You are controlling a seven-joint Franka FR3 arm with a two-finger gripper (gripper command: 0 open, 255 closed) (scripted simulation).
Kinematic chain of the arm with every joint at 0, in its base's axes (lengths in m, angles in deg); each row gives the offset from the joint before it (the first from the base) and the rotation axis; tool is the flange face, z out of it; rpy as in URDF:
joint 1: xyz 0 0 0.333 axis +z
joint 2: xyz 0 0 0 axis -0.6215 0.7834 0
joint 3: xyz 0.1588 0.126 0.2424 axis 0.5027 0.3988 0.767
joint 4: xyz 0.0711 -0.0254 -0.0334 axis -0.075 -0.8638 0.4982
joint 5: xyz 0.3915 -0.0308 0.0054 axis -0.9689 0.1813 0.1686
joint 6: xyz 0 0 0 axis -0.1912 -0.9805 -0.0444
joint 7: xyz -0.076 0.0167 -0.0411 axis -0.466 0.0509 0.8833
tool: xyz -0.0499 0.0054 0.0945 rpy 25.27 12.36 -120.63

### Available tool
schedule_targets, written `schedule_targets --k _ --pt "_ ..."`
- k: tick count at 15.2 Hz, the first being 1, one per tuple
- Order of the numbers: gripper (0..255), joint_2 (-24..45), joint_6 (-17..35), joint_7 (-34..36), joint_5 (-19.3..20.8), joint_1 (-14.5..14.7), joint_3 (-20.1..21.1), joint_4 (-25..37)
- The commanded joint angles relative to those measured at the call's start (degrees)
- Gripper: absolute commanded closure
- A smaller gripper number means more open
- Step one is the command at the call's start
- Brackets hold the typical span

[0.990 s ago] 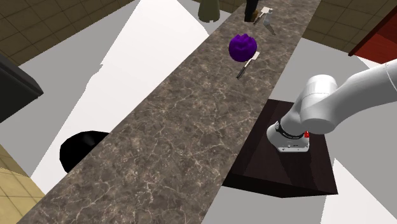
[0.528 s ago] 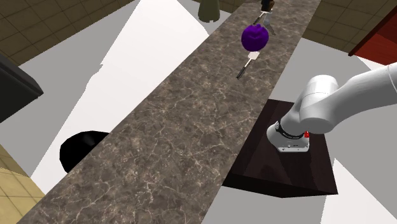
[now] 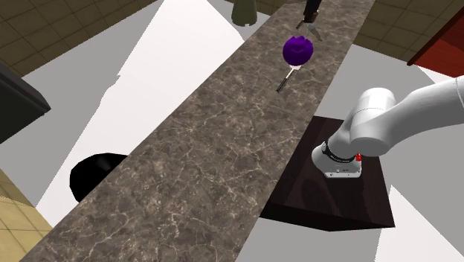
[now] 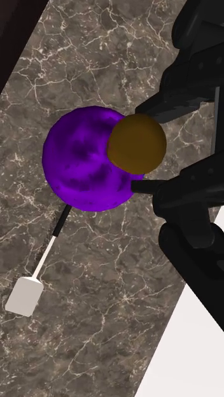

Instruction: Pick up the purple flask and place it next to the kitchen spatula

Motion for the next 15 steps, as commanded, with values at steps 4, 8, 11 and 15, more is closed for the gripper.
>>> schedule_targets --k 4,8,11,15 --pt "255 -1.47 3.70 0.56 0.42 -0.26 -0.18 -5.11" --pt "255 -2.34 6.58 0.86 0.79 -0.47 -0.47 -8.84" --pt "255 -2.86 8.75 1.06 1.08 -0.63 -0.73 -11.53" --pt "255 -3.39 11.66 1.31 1.49 -0.83 -1.12 -14.96"
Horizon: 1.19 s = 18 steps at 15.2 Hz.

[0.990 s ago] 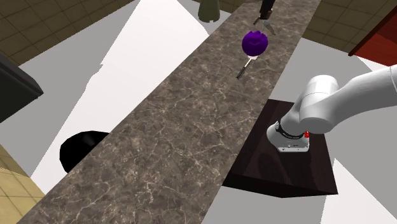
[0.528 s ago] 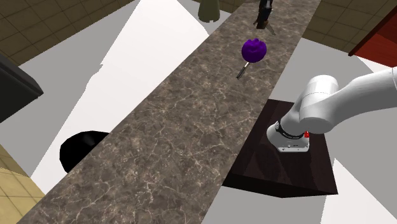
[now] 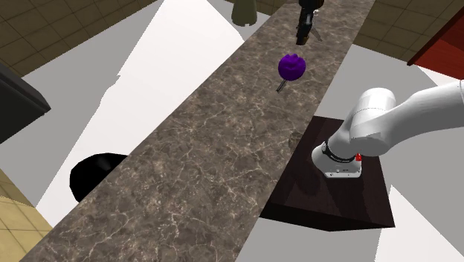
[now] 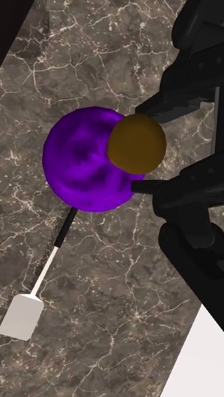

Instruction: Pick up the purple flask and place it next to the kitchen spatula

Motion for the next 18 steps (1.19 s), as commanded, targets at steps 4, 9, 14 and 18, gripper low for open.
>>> schedule_targets --k 4,9,14,18 --pt "255 -0.45 3.70 0.18 0.57 -0.28 -0.62 -4.06" --pt "255 -0.57 7.46 0.44 1.12 -0.52 -1.25 -7.93" --pt "255 -0.34 11.33 0.66 1.69 -0.74 -1.96 -11.57" --pt "255 0.11 14.52 0.82 2.17 -0.90 -2.58 -14.30"
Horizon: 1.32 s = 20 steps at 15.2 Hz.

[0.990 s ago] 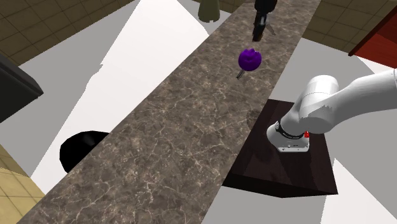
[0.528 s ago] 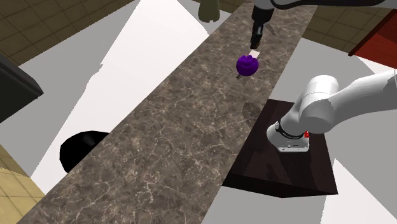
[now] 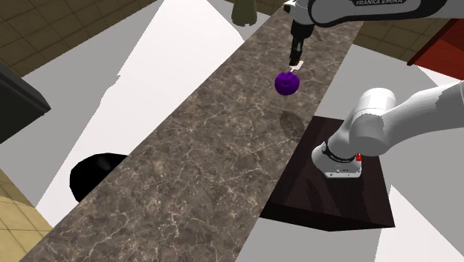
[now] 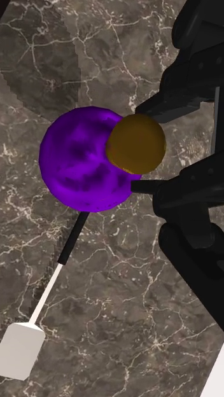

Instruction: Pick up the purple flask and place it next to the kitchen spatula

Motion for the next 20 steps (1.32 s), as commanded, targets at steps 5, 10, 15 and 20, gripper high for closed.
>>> schedule_targets --k 5,10,15,20 --pt "255 1.23 5.13 0.03 0.79 -0.25 -1.19 -3.81" --pt "255 2.08 7.95 0.13 1.18 -0.33 -1.79 -5.77" --pt "255 2.09 7.95 0.13 1.18 -0.33 -1.80 -5.77" --pt "0 2.09 7.96 0.14 1.18 -0.33 -1.79 -5.78"
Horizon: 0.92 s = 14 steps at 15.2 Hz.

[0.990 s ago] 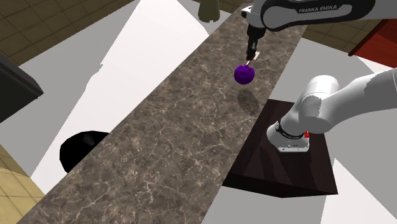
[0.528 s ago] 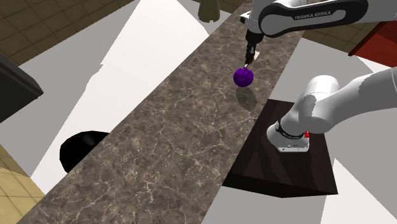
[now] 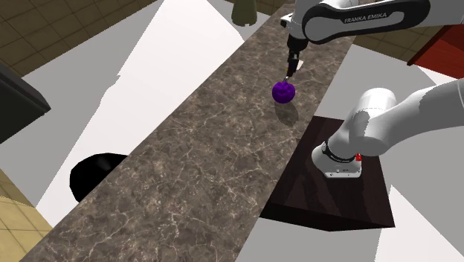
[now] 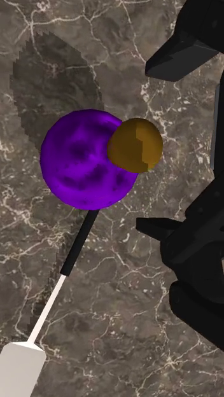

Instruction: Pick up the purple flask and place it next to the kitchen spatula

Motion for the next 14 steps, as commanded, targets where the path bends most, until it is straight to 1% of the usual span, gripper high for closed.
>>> schedule_targets --k 1,2,6,14 --pt "0 0.00 0.00 0.00 0.00 0.00 0.00 0.00" --pt "0 0.00 0.00 0.00 0.00 0.00 0.00 0.00" --pt "0 -1.85 -7.85 -0.16 -1.23 0.41 1.74 5.98" --pt "0 -1.85 -7.85 -0.16 -1.23 0.40 1.75 5.98"
